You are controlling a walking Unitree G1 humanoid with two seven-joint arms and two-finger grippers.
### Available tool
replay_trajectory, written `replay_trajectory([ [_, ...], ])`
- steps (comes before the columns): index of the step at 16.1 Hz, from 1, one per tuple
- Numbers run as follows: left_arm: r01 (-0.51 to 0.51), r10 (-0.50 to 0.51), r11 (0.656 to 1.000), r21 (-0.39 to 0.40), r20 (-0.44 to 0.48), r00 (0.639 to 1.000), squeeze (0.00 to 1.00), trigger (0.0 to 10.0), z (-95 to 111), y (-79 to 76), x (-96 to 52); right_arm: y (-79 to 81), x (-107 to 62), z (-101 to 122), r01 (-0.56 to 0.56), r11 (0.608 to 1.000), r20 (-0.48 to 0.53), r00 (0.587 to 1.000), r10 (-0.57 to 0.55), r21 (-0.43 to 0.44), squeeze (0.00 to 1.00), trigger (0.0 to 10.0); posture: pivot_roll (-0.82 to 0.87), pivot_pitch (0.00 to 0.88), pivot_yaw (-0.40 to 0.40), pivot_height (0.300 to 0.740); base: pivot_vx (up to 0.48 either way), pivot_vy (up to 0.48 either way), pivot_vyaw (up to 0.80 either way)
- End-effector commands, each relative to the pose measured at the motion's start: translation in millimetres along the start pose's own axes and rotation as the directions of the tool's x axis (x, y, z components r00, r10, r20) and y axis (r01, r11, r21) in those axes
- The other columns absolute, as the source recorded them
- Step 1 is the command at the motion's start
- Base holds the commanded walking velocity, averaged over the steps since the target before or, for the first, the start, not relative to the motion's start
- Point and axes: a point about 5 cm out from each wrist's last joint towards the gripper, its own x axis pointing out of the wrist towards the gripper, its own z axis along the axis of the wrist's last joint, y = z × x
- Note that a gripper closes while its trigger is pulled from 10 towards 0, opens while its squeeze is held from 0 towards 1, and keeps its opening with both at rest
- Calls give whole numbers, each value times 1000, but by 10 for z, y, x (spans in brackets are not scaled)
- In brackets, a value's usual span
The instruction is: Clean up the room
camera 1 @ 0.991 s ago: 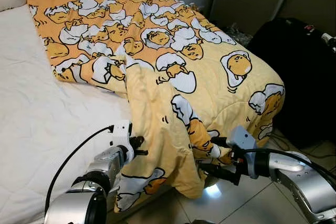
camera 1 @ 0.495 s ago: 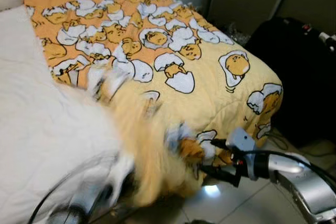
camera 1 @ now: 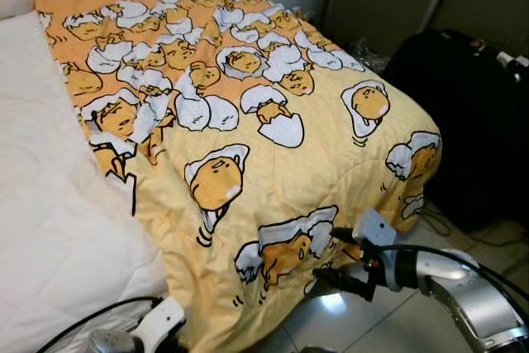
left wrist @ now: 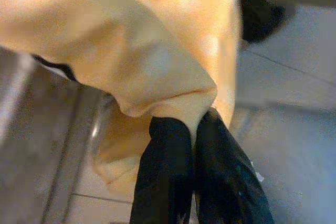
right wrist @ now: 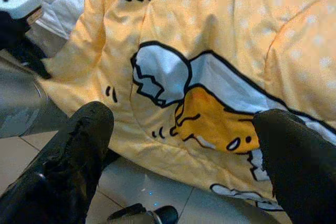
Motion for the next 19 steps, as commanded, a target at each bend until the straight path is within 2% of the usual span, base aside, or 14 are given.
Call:
replay_trajectory([
  [1,-58,67,995,-78,118,991,208,10000,142,102,-55,-22,10,21,-5,1000,1,1000,5,-28,0,10000,-186,0,-45,740,0,0,0],
  [2,-42,56,994,-96,144,988,208,10000,167,107,-73,-22,11,17,-5,1000,1,1000,5,-29,0,10000,-186,0,-45,740,0,0,0],
  [3,-18,35,996,-92,190,981,1000,10000,221,130,-133,-22,16,3,-6,1000,0,1000,6,-30,0,10000,-181,0,-47,740,0,0,0],
  [5,18,3,996,-82,254,967,1000,10000,320,171,-238,-28,26,-11,-7,999,3,1000,7,-32,0,10000,-181,0,-47,740,0,0,0],
  [7,47,-15,996,-82,356,934,1000,10000,494,258,-410,-59,46,13,16,999,36,999,-14,-44,0,10000,-174,0,-48,740,0,0,0],
  [9,-61,131,984,-165,456,880,1000,10000,659,493,-556,-153,51,240,78,995,131,989,-70,-60,0,10000,-175,0,-46,740,0,0,0],
  [10,-137,245,961,-241,507,826,1000,10000,750,649,-668,-208,18,442,145,986,208,970,-124,-88,0,10000,-173,0,-46,740,0,0,0],
  [11,-214,370,919,-330,539,757,1000,10000,809,819,-794,-250,6,633,202,975,278,946,-169,-94,0,10000,-173,0,-45,740,0,0,0],
  [12,-277,471,872,-403,540,698,1000,10000,826,947,-903,-238,20,754,187,978,324,935,-148,-93,0,10000,-174,0,-44,740,0,0,0],
  [13,-316,525,841,-439,522,672,1000,10000,818,1008,-948,-228,30,783,172,981,331,934,-133,-92,0,10000,-172,0,-45,740,0,0,0],
  [15,-485,723,678,-552,383,575,1000,10000,741,1214,-1038,-193,74,818,123,988,329,941,-85,-96,0,10000,-164,0,-55,740,0,0,0],
  [16,-518,759,636,-572,342,555,1000,10000,724,1250,-1033,-180,92,817,107,989,324,944,-70,-99,0,10000,-161,0,-60,740,0,0,0],
  [17,-508,797,561,-654,262,544,1000,10000,739,1270,-911,-157,139,815,80,992,308,950,-44,-103,0,10000,-163,0,-64,740,0,0,0],
  [19,-446,797,534,-719,251,549,1000,10000,812,1232,-788,-151,148,817,61,993,298,954,-28,-100,0,10000,-169,0,-65,740,0,0,0],
])
